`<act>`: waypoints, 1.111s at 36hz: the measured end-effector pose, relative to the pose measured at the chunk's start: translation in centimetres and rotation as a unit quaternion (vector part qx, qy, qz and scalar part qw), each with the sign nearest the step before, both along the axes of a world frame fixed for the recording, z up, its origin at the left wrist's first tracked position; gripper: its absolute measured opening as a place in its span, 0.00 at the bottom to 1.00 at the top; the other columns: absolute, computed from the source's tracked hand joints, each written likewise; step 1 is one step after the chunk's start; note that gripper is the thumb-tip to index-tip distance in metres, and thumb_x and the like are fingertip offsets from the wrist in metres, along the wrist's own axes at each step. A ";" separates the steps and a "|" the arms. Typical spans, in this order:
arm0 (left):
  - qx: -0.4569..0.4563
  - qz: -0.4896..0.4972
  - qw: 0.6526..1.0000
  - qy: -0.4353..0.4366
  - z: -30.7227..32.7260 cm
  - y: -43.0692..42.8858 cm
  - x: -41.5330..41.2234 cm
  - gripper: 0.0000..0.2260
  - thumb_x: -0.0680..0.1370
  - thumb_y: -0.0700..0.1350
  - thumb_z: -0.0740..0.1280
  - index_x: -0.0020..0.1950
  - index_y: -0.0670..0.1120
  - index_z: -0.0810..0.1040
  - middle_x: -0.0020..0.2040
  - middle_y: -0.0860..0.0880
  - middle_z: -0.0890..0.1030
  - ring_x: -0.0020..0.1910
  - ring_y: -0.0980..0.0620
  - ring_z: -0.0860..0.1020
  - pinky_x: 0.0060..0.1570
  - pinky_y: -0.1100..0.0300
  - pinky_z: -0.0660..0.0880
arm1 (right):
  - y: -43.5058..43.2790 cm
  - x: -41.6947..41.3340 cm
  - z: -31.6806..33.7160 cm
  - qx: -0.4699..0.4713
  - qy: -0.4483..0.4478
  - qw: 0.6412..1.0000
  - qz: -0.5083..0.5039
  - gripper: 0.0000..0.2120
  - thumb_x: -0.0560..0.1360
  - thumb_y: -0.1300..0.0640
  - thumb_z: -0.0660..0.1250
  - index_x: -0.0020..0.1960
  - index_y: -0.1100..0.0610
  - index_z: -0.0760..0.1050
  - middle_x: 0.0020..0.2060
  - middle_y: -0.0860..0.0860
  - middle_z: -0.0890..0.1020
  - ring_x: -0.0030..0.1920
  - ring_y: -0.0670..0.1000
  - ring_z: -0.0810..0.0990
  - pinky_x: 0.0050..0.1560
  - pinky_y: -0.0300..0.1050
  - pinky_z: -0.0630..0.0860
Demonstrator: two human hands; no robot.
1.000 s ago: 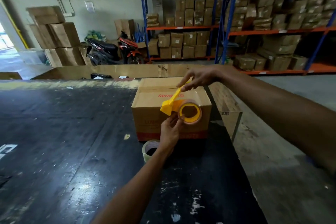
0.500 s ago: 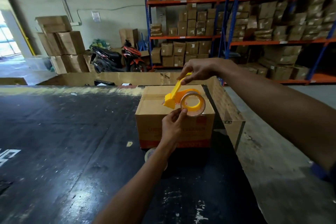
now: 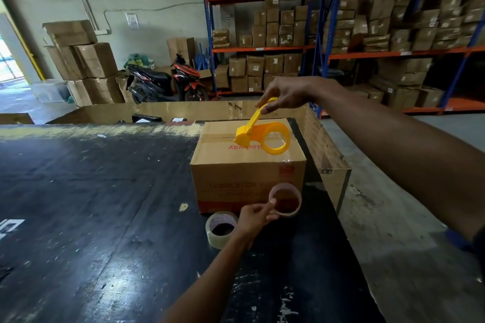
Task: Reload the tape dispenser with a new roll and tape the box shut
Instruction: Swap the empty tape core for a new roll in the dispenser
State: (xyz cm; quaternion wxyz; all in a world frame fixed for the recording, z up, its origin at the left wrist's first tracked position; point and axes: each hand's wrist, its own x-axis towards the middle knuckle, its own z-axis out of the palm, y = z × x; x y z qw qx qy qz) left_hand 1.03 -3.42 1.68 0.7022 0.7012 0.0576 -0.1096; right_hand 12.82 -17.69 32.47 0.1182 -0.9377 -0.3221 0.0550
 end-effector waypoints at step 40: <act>0.516 0.111 0.836 -0.148 -2.0 8.2 0.6 0.32 0.75 0.71 0.65 0.70 0.51 0.71 0.66 0.52 0.75 0.67 0.50 0.73 0.70 0.48 0.71 | 2.3 1.2 -1.5 -0.006 0.017 1.000 0.019 0.17 0.80 0.49 0.68 0.68 0.50 0.79 0.64 0.49 0.78 0.62 0.49 0.75 0.61 0.49 0.74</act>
